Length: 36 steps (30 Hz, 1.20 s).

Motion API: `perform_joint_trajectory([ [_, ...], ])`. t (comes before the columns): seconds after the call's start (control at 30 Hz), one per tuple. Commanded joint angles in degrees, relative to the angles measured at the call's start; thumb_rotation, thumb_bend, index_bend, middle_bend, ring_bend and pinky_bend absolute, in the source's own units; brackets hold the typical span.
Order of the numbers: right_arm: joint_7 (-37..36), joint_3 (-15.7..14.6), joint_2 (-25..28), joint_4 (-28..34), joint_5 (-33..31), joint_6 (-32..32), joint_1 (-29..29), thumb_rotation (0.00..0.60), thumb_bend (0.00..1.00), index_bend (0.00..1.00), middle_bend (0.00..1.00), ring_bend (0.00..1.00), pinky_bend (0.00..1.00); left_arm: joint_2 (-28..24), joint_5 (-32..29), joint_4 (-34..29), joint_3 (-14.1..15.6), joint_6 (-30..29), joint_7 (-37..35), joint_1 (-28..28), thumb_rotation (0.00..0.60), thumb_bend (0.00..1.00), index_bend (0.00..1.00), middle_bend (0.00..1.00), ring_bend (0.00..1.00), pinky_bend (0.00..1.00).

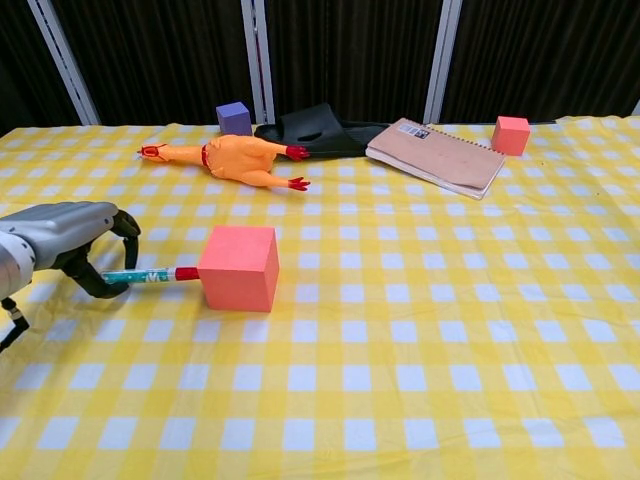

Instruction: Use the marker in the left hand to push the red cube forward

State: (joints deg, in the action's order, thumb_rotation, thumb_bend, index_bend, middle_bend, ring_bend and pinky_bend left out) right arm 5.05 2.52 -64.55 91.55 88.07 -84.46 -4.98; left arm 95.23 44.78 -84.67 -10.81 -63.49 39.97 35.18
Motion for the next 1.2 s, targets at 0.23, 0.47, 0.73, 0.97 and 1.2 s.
perform_joint_trajectory([
  [0.23, -0.4, 0.1, 0.1, 0.0, 0.0, 0.0, -0.1, 0.6, 0.35, 0.0, 0.0, 0.0, 0.0, 3.4, -2.9, 0.3, -1.6, -0.6, 3.1, 3.2, 0.6, 0.46, 0.61, 0.14, 0.0, 0.03],
  [0.47, -0.5, 0.0, 0.1, -0.1, 0.0, -0.1, 0.0, 0.6, 0.36, 0.0, 0.0, 0.0, 0.0, 5.6, -4.1, 0.1, -1.8, -1.0, 4.9, 5.0, 0.6, 0.46, 0.62, 0.14, 0.0, 0.03],
  [0.73, -0.8, 0.0, 0.3, 0.1, -0.1, -0.1, 0.1, 0.6, 0.35, 0.0, 0.0, 0.0, 0.0, 6.6, -4.9, -1.0, -1.7, -2.8, 6.5, 6.0, 0.6, 0.47, 0.62, 0.14, 0.0, 0.03],
  [0.97, -0.7, 0.0, 0.2, 0.1, -0.1, -0.1, 0.1, 0.6, 0.36, 0.0, 0.0, 0.0, 0.0, 6.1, -6.1, -2.9, -1.7, -4.2, 8.3, 6.5, 0.6, 0.47, 0.62, 0.14, 0.0, 0.03],
  [1.2, -0.8, 0.0, 0.3, 0.2, -0.1, -0.1, 0.1, 0.6, 0.35, 0.0, 0.0, 0.0, 0.0, 7.1, -7.7, -3.8, -1.7, -5.5, 10.2, 7.4, 0.6, 0.47, 0.62, 0.14, 0.0, 0.03],
])
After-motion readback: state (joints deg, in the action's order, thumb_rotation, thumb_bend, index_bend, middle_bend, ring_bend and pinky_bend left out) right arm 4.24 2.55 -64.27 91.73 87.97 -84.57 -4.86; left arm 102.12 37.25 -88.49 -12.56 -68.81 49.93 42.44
